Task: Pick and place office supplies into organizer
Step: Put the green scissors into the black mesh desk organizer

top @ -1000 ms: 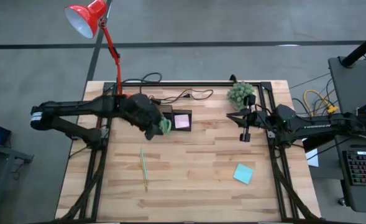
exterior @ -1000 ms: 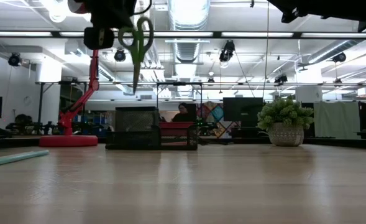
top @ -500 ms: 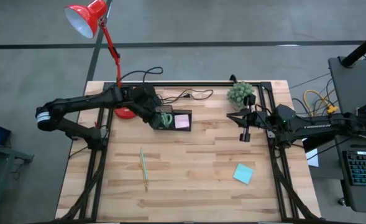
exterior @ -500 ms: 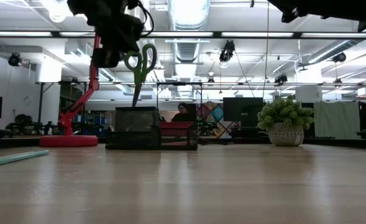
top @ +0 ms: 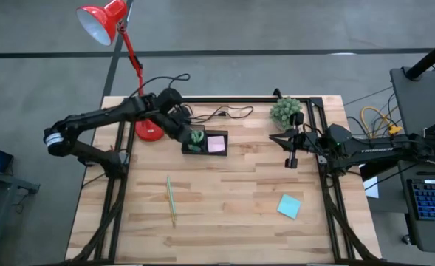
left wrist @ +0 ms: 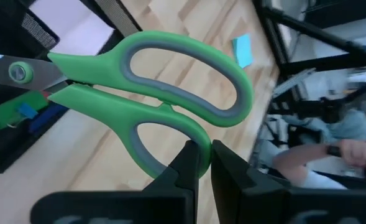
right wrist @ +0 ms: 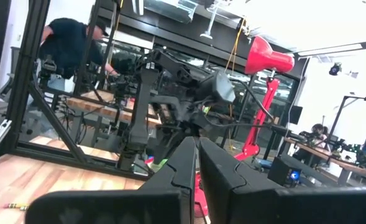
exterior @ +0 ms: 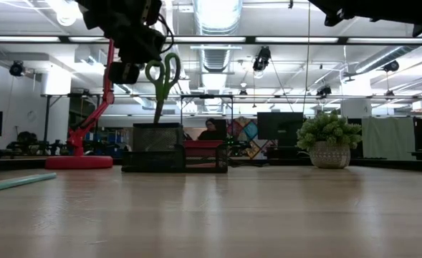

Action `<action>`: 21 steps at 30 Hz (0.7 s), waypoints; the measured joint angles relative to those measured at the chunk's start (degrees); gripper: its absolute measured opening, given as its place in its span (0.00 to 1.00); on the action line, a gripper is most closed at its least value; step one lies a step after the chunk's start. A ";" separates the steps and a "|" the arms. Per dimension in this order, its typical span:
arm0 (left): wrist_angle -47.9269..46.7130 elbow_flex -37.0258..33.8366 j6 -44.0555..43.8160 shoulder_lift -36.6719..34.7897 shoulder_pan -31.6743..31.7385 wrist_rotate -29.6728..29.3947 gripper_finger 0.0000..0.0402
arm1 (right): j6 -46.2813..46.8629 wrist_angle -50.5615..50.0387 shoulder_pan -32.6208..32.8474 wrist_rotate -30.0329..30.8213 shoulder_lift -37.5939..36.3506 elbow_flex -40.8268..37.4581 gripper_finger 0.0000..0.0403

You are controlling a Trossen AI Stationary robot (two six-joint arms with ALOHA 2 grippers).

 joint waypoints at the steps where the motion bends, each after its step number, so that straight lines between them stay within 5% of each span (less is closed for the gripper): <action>1: -0.01 0.04 -0.02 0.07 0.87 0.68 0.01 | 0.01 0.00 0.00 0.00 0.00 0.00 0.03; 8: 0.22 -0.28 -0.13 0.54 6.13 0.86 0.01 | 0.14 0.02 -0.01 0.00 0.00 0.01 0.03; 21: -0.05 -0.39 -1.47 4.64 6.83 3.38 0.01 | 0.17 0.02 -0.02 0.00 0.00 0.02 0.03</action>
